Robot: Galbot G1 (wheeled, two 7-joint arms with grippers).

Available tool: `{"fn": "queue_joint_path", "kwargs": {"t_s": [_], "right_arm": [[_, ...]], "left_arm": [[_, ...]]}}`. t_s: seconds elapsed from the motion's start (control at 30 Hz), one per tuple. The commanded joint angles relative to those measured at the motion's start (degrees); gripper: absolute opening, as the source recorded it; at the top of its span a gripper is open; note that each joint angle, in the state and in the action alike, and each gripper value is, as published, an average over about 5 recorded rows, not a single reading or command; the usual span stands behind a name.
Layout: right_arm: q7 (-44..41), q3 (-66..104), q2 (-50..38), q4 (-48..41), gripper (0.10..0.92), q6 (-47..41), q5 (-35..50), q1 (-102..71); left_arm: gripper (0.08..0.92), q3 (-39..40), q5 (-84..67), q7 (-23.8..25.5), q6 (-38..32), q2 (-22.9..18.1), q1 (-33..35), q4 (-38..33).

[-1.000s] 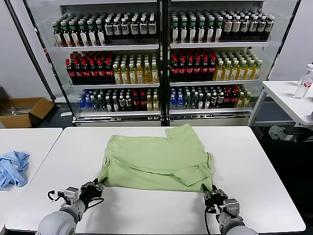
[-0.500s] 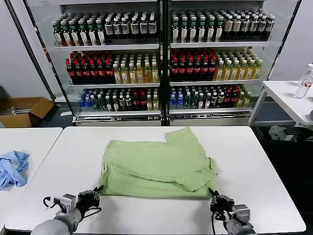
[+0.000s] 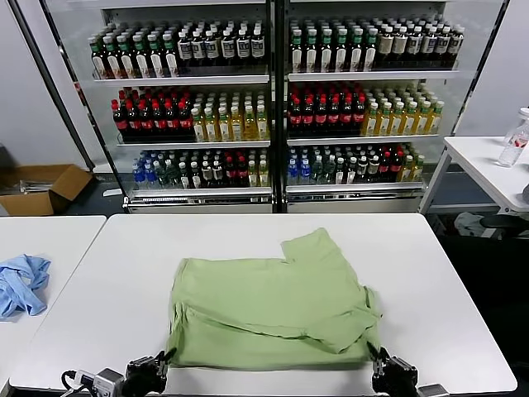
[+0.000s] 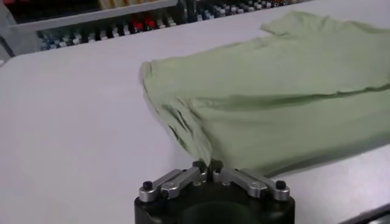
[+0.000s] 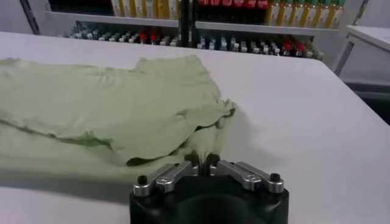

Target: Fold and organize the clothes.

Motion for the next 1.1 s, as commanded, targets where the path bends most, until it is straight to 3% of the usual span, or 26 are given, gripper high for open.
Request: {"fn": "queue_joint_path", "kwargs": {"t_s": [0.03, 0.13, 0.23, 0.53, 0.77, 1.1], "right_arm": [[-0.13, 4.62, -1.41, 5.43, 0.394, -0.7, 0.46, -2.63], [0.47, 6.17, -3.53, 4.55, 0.481, -1.46, 2.35, 3.51], [1.7, 3.78, -4.88, 0.65, 0.568, -3.68, 5.99, 14.5], [4.26, -12.38, -3.88, -20.3, 0.8, -6.03, 9.63, 46.67], [4.0, -20.38, -0.13, -35.12, 0.822, -5.98, 8.96, 61.07], [3.65, -24.15, 8.57, -55.36, 0.822, -5.42, 7.02, 73.02]], "left_arm": [[0.215, -3.72, 5.5, 1.38, 0.5, -0.04, 3.95, -5.83], [0.302, -4.48, 5.5, 0.97, -0.02, 0.34, 3.13, -8.47], [0.389, -3.91, 4.55, 1.16, -1.28, 0.87, -1.79, -7.72], [0.649, 7.44, -5.85, 0.77, -2.7, 2.5, -29.8, 11.18], [0.81, 14.63, -6.3, 1.21, -2.66, 2.1, -41.06, 23.39], [0.823, 19.79, -5.02, 4.41, -4.94, 0.75, -52.38, 39.15]]}}
